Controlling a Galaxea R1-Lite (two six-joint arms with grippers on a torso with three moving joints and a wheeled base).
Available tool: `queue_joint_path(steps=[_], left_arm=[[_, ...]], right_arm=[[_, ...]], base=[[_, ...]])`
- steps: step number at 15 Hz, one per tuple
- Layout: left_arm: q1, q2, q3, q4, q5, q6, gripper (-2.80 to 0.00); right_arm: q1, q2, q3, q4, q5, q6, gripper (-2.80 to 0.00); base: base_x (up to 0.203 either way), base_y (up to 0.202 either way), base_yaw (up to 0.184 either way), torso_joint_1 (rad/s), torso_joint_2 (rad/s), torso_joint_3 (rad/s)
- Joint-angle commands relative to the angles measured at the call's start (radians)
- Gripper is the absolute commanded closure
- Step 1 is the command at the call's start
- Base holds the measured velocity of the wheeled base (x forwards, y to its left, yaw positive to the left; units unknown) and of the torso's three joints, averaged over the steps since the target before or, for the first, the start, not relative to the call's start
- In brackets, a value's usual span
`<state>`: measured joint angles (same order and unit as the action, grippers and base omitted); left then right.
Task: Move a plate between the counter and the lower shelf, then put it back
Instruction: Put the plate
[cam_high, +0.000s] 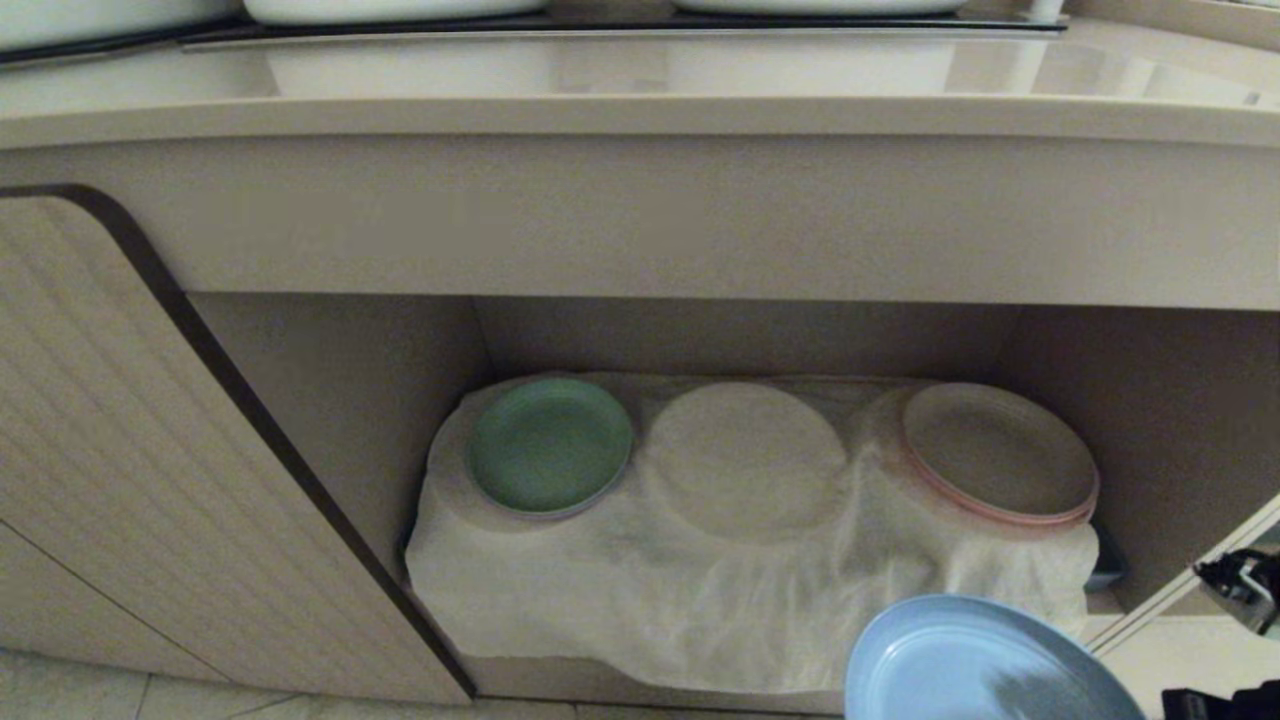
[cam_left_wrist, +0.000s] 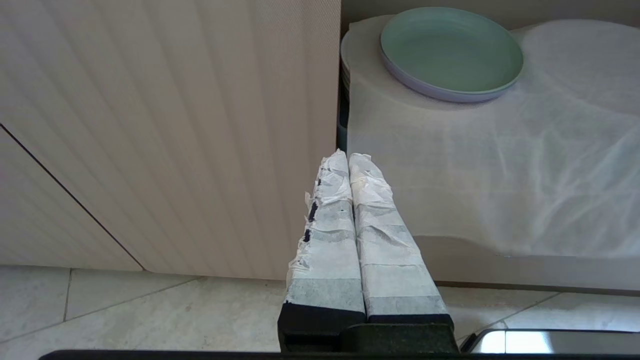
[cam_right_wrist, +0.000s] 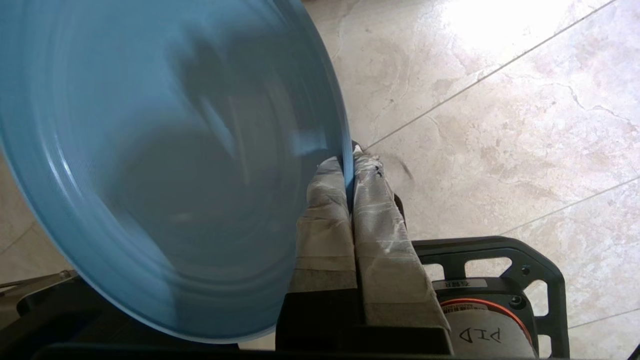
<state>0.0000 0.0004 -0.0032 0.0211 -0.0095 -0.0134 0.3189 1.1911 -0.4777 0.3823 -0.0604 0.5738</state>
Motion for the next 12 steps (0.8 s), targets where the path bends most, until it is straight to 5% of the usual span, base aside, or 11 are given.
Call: queue_joint_path(steps=[1, 12], left_arm=[[0.000, 0.000, 0.000, 0.000, 0.000, 0.000, 0.00], [0.000, 0.000, 0.000, 0.000, 0.000, -0.001, 0.00]], right_arm=[[0.000, -0.025, 0.020, 0.004, 0.000, 0.003, 0.00], [0.000, -0.096, 0.042, 0.007, -0.001, 0.007, 0.00]], base=[[0.000, 0.000, 0.000, 0.000, 0.00, 0.000], [0.000, 0.000, 0.000, 0.000, 0.00, 0.000]])
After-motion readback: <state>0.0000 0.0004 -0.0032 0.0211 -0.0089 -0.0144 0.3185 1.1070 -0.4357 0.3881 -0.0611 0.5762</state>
